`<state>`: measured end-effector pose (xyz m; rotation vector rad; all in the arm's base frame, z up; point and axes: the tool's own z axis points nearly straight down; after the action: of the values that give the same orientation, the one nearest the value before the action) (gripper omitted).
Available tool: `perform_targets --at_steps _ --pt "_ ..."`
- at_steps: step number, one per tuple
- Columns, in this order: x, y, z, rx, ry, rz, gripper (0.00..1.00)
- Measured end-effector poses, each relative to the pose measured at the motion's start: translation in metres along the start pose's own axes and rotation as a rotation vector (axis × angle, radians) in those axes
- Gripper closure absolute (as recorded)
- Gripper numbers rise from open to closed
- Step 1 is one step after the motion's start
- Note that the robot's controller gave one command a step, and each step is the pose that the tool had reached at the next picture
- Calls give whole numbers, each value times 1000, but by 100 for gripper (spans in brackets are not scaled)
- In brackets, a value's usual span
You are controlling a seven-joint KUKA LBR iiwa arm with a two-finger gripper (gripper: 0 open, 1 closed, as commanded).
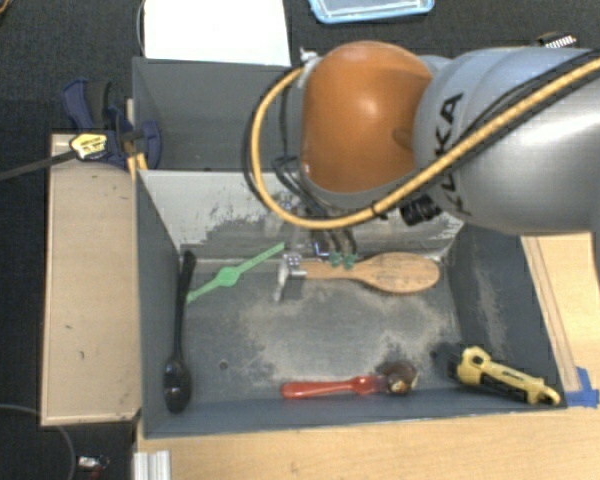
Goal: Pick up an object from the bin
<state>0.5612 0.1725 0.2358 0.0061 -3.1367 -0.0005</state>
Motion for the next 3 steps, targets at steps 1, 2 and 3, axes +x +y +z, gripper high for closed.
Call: perform_targets --at_steps 1,2,3 --pt "-2 -1 -5 -1 -9 5 0" --pt "-11 27 60 -1 -11 -133 0" --pt "-27 65 75 -4 -20 -104 0"
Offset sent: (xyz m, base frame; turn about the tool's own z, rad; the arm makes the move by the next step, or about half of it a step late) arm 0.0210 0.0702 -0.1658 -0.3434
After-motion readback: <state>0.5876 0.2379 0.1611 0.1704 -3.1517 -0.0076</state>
